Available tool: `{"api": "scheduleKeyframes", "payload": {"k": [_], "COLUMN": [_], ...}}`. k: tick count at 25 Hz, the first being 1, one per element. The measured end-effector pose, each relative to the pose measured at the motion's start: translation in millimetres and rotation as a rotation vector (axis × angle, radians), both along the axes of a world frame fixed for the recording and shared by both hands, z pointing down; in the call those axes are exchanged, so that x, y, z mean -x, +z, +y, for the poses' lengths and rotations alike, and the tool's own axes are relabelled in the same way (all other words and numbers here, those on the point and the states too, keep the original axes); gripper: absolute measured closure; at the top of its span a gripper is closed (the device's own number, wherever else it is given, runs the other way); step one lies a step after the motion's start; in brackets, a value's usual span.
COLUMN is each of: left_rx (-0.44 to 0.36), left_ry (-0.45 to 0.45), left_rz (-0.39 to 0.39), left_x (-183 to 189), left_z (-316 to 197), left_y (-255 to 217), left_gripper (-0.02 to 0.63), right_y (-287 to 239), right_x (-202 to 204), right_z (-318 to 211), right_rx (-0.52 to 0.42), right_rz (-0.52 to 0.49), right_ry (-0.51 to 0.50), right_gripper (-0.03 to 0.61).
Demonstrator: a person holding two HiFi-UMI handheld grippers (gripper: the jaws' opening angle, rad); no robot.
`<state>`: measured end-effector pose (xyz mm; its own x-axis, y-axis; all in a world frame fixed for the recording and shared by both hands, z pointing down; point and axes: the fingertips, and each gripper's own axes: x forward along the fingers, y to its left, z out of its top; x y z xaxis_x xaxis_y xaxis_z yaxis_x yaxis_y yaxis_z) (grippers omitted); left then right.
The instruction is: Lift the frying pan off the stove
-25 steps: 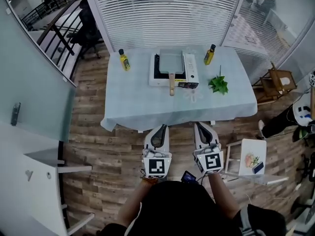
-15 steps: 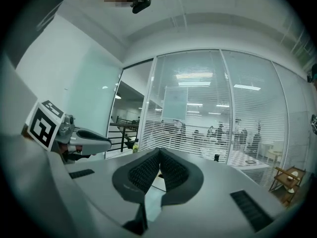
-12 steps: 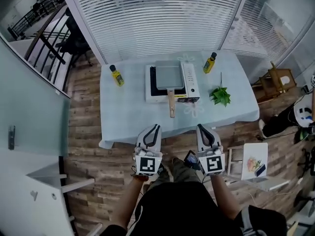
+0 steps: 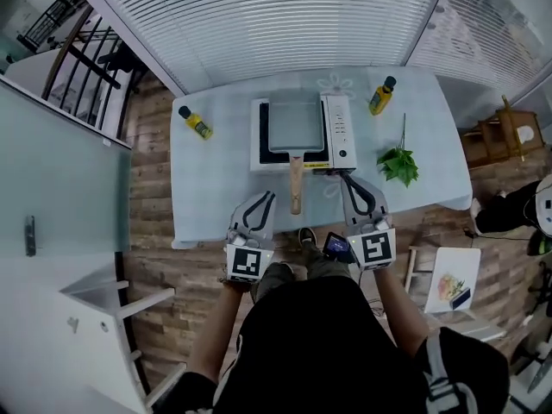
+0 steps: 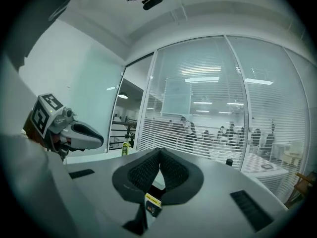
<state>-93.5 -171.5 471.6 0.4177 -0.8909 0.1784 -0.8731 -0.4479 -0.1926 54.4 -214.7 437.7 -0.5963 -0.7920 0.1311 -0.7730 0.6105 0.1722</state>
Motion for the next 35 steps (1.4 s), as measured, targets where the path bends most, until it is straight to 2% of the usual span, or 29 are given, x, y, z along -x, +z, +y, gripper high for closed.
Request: {"api": "scheduleKeyframes", "payload": {"k": [6, 9, 11, 15, 18, 20, 23, 27, 29, 32, 35], "left_rx": [0.140, 0.208, 0.269, 0.370, 0.458, 0.519, 0.600, 0.752, 0.811, 0.852, 0.857], "left_ry": [-0.016, -0.005, 0.011, 0.042, 0.120, 0.158, 0.168, 0.208, 0.222, 0.234, 0.259], "left_rz": [0.113, 0.153, 0.214, 0.334, 0.432, 0.520, 0.689, 1.008, 1.118, 1.120, 1.115], "left_x": [6.2, 7.7, 7.1, 9.0, 0.2, -5.6, -4.5, -10.8, -16.5, -23.1, -33.4], "left_z": [-29.2, -37.2, -41.7, -46.5, -45.4, -46.4, -51.4, -48.7, -47.9, -48.7, -50.9], "left_y": [26.0, 39.1, 51.6, 70.9, 77.2, 82.8, 89.6, 94.4, 97.9, 112.1, 116.0], "left_gripper": [0.588, 0.584, 0.576, 0.504, 0.480, 0.476, 0.452, 0.394, 0.376, 0.368, 0.368], "right_y": [8.6, 16.3, 20.3, 27.1, 25.4, 27.3, 26.5, 27.6, 28.5, 30.6, 33.6], "right_x": [-2.3, -3.8, -5.6, -5.9, -8.7, -16.9, -29.6, -38.3, -37.9, -36.0, -34.2], "right_z": [-45.2, -58.4, -65.0, -72.5, -73.7, -77.0, -85.6, -84.9, -82.3, -80.0, -77.0], "right_rx": [0.000, 0.018, 0.020, 0.019, 0.009, 0.012, 0.015, 0.018, 0.025, 0.032, 0.033], "right_rz": [-0.007, -0.009, -0.018, 0.000, -0.001, 0.014, 0.002, -0.002, -0.007, -0.007, 0.014], "right_ry": [-0.049, -0.050, -0.037, -0.017, 0.003, 0.034, 0.093, 0.135, 0.145, 0.149, 0.128], "right_gripper": [0.577, 0.575, 0.577, 0.577, 0.577, 0.577, 0.575, 0.577, 0.577, 0.577, 0.577]}}
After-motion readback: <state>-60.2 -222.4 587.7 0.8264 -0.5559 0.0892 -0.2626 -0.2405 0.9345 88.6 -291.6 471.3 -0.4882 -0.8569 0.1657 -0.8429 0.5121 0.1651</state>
